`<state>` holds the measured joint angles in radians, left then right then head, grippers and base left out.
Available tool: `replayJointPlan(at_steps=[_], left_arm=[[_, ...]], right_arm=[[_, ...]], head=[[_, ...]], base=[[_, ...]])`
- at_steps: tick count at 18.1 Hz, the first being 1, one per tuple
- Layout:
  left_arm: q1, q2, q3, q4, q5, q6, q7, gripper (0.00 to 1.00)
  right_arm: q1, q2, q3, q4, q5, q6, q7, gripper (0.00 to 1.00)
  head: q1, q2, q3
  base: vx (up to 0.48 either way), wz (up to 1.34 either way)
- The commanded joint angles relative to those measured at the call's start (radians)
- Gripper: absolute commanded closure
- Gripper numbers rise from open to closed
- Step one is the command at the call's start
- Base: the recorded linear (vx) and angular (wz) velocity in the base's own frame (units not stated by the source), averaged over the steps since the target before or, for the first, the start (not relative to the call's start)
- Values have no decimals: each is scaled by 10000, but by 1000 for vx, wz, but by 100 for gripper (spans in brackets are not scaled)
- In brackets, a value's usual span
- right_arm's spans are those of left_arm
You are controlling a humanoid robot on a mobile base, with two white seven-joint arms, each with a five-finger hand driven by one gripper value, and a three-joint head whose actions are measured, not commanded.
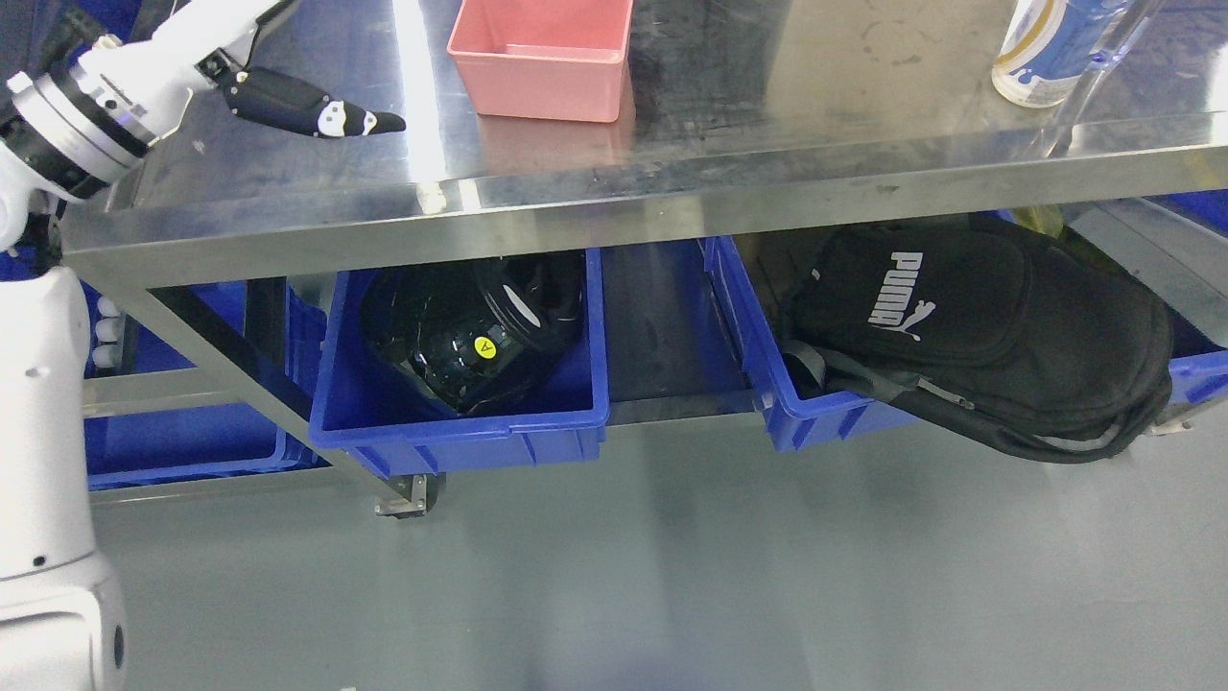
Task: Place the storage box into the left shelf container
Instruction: 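Reach the left hand up toward the pink box on the table top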
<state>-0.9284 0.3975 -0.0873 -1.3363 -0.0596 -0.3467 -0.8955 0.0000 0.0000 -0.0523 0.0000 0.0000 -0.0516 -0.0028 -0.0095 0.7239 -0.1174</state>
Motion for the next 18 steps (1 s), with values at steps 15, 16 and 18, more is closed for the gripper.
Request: replayJointPlan(at_steps=[15, 16, 18], left_arm=[[-3187, -2425, -2671, 5462, -3086, -123, -1184, 3], [-3233, -2486, -2564, 5737, -3116, -122, -1139, 5], [-3477, -2670, -2533, 5969, -3193, -122, -1123, 5]], right_arm=[[-46, -175, 1, -175, -215, 25, -3, 0], [-31, -175, 1, -175, -215, 10, -3, 0], [-31, -175, 1, -175, -215, 25, 13, 0]], head=[[0, 0, 0], [0, 0, 0], [0, 0, 0]], base=[[0, 0], [0, 0], [0, 0]])
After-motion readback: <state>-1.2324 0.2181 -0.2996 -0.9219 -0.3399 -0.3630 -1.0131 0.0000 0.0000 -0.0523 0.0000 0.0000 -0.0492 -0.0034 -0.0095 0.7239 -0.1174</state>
